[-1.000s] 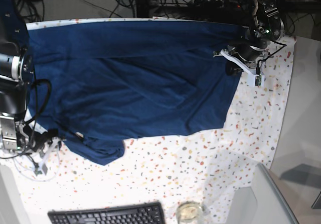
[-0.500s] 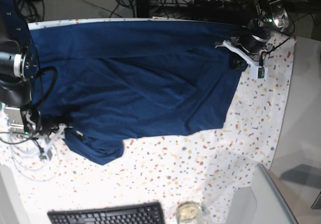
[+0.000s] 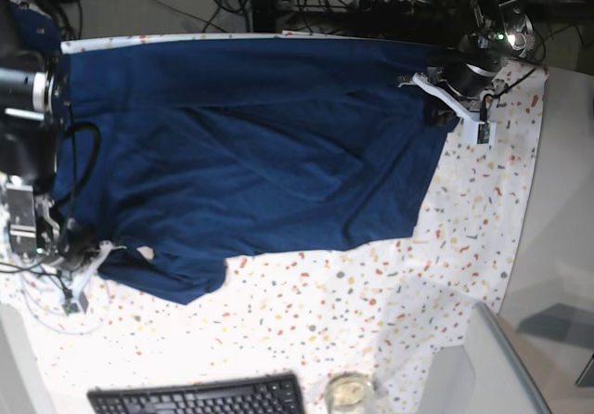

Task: Layout the t-shirt on the table in an organized manner, then fold the t-shirt properly
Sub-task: 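Drag the shirt hem with the right gripper away from the left gripper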

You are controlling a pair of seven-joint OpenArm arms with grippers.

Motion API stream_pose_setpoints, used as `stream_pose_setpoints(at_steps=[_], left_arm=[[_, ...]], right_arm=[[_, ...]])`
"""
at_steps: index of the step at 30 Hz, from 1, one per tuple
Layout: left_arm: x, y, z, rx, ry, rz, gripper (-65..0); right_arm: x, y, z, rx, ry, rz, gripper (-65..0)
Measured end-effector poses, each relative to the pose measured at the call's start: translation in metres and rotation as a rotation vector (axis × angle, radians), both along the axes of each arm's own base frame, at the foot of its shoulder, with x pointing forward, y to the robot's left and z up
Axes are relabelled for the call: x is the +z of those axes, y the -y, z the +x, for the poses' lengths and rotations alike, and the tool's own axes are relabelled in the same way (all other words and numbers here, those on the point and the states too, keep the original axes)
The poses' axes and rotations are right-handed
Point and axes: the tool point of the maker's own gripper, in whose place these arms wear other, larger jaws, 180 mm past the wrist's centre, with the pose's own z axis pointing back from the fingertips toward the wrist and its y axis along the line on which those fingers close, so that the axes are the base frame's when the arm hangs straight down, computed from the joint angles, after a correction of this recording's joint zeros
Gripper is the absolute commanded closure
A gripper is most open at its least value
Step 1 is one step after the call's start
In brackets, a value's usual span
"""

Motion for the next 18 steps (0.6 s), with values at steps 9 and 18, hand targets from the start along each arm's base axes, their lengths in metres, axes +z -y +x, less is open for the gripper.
stream_pose_setpoints(at_steps=[9,18], left_arm=[[0.006,-0.033,-0.005,0.088,0.009,0.037,0.0],[0.009,-0.053,-0.012,0.137,0.009,0.06,0.0]], right_arm=[[0.053,-0.024,-0.033,0.047,0.074,0.035,-0.5],[-0.003,-0.051,-0.089,0.054,-0.081,0.096,-0.9]])
